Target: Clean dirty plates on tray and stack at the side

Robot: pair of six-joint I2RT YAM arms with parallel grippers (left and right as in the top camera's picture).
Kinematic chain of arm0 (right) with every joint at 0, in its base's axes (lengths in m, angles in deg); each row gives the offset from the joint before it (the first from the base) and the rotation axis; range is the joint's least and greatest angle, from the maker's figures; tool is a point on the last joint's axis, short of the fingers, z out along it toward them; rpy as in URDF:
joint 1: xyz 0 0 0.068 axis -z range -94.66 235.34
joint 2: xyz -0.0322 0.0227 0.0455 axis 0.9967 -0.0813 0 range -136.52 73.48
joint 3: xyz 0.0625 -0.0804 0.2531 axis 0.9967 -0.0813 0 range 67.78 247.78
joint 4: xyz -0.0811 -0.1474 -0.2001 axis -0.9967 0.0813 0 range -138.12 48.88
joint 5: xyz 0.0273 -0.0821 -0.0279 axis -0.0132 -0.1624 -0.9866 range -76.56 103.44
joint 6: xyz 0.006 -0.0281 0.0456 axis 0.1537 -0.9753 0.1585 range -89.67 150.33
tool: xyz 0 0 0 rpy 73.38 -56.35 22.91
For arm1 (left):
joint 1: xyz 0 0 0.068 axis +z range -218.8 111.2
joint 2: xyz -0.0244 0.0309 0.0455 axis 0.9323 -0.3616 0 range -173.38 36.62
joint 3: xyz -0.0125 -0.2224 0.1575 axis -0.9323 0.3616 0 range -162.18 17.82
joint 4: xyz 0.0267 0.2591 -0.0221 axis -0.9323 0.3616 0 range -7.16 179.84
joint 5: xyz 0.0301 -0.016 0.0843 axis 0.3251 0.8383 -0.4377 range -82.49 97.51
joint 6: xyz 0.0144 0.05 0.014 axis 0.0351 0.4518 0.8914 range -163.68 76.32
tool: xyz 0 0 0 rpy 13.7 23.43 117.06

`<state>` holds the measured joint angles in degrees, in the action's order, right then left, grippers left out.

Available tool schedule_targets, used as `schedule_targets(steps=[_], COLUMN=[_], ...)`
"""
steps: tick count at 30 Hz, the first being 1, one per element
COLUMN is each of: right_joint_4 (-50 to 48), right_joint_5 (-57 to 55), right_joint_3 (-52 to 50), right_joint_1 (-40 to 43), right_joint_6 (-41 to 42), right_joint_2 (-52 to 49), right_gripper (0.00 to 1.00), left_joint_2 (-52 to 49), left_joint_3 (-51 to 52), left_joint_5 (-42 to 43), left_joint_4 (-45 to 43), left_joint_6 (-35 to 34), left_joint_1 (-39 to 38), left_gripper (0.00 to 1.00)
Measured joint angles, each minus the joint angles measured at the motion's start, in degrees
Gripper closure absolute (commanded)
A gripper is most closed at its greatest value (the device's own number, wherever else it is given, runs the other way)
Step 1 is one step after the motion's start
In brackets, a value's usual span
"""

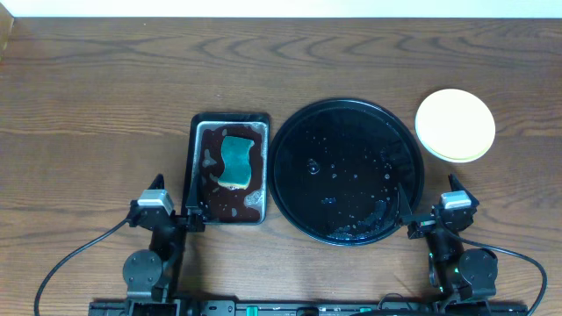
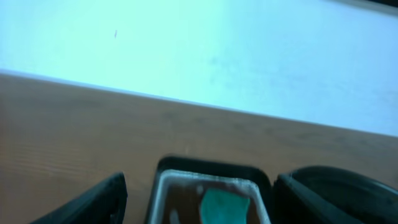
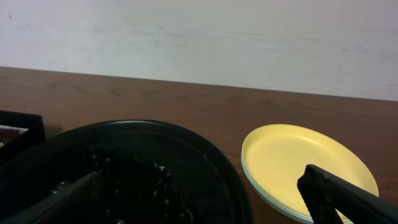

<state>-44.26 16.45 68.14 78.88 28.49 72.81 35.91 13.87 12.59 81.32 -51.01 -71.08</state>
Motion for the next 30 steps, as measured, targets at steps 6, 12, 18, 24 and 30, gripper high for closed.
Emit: schedule_targets(steps=[6, 12, 18, 24, 30], right_joint_4=[-0.02, -0.02, -0.02, -0.02, -0.02], right_joint_5=[0.00, 0.00, 0.00, 0.00, 0.00], right_joint_3=[0.00, 0.00, 0.00, 0.00, 0.00], right_joint_1=[0.00, 0.00, 0.00, 0.00, 0.00], right_joint_6=[-0.11, -0.13, -0.11, -0.11, -0.11], right_joint_2=[0.00, 0.04, 0.04, 0.04, 0.04], right_gripper=[0.01, 0.01, 0.01, 0.01, 0.01], left_joint_2=[0.13, 0.09, 0.09, 0.09, 0.09], left_joint_3=[2.86, 3.08, 3.08, 3.08, 3.08], left_joint_5=[1.01, 0.74, 0.74, 0.74, 0.74], left_joint_4=[0.04, 2.62, 2.60, 2.60, 2.62], left_joint_6=[6.73, 8.70, 8.92, 8.92, 8.92], left_joint_1=[0.04, 0.04, 0.04, 0.04, 0.04], left_gripper=[0.25, 0.25, 0.24, 0.24, 0.24])
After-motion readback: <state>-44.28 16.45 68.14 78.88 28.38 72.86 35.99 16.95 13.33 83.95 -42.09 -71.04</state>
